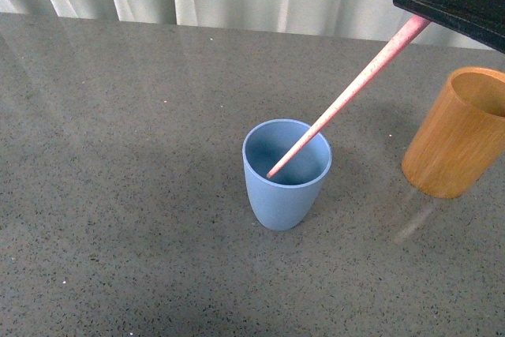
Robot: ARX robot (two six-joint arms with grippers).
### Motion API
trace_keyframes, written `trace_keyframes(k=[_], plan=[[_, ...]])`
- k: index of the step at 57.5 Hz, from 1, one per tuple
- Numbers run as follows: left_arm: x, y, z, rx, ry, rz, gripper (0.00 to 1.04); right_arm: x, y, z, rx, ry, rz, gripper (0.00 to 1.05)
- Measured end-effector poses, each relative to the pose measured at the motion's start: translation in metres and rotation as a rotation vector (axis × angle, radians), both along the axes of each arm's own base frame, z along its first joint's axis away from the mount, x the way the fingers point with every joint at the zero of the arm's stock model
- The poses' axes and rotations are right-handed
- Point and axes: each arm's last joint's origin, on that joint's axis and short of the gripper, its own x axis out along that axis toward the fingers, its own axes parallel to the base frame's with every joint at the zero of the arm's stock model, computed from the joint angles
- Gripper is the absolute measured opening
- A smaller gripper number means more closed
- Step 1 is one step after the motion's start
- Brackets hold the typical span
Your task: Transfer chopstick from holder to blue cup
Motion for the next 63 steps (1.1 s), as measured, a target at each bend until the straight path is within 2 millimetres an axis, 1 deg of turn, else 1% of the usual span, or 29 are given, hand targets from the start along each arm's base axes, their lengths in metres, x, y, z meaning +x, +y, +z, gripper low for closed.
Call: trace_keyframes(k=[6,11,16,24,27,29,30,32,33,36,38,39,43,44,46,47,50,51,53,57,63], plan=[[0.0,0.0,0.0,0.0,0.0,0.0,0.04,0.001,0.0,-0.002,0.001,0.015,-0.008,0.04],[0.0,0.0,0.0,0.0,0.0,0.0,0.04,0.003,0.0,-0.006,-0.005,0.03,-0.023,0.24],[0.0,0.0,0.0,0.0,0.0,0.0,0.04,0.005,-0.004,-0.006,-0.008,0.03,-0.051,0.47],[0.0,0.0,0.0,0.0,0.0,0.0,0.04,0.009,-0.013,-0.003,0.006,0.015,-0.111,0.68],[0.0,0.0,0.0,0.0,0.0,0.0,0.04,0.01,-0.024,0.005,0.042,-0.022,-0.17,0.8],[0.0,0.0,0.0,0.0,0.0,0.0,0.04,0.011,-0.03,0.01,0.051,-0.059,-0.217,0.85],[0.0,0.0,0.0,0.0,0.0,0.0,0.04,0.011,-0.031,0.012,0.051,-0.082,-0.243,0.85],[0.0,0.0,0.0,0.0,0.0,0.0,0.04,0.009,-0.036,0.016,0.033,-0.218,-0.395,0.79],[0.0,0.0,0.0,0.0,0.0,0.0,0.04,0.008,-0.038,0.017,0.03,-0.251,-0.436,0.77],[0.0,0.0,0.0,0.0,0.0,0.0,0.04,0.001,-0.05,0.016,0.02,-0.371,-0.624,0.66],[0.0,0.0,0.0,0.0,0.0,0.0,0.04,-0.004,-0.056,0.012,0.011,-0.401,-0.69,0.59],[0.0,0.0,0.0,0.0,0.0,0.0,0.04,-0.005,-0.057,0.011,0.008,-0.404,-0.698,0.58],[0.0,0.0,0.0,0.0,0.0,0.0,0.04,-0.013,-0.065,0.001,-0.011,-0.404,-0.722,0.45],[0.0,0.0,0.0,0.0,0.0,0.0,0.04,-0.016,-0.068,-0.003,-0.017,-0.401,-0.719,0.4],[0.0,0.0,0.0,0.0,0.0,0.0,0.04,-0.02,-0.071,-0.008,-0.021,-0.397,-0.715,0.33],[0.0,0.0,0.0,0.0,0.0,0.0,0.04,-0.021,-0.071,-0.01,-0.022,-0.397,-0.714,0.31],[0.0,0.0,0.0,0.0,0.0,0.0,0.04,-0.027,-0.075,-0.015,-0.022,-0.397,-0.712,0.2],[0.0,0.0,0.0,0.0,0.0,0.0,0.04,-0.028,-0.076,-0.015,-0.022,-0.398,-0.713,0.19],[0.0,0.0,0.0,0.0,0.0,0.0,0.04,-0.031,-0.078,-0.018,-0.021,-0.4,-0.712,0.11],[0.0,0.0,0.0,0.0,0.0,0.0,0.04,-0.036,-0.082,-0.021,-0.021,-0.403,-0.713,0.01],[0.0,0.0,0.0,0.0,0.0,0.0,0.04,-0.044,-0.087,-0.028,-0.027,-0.402,-0.718,0.01]])
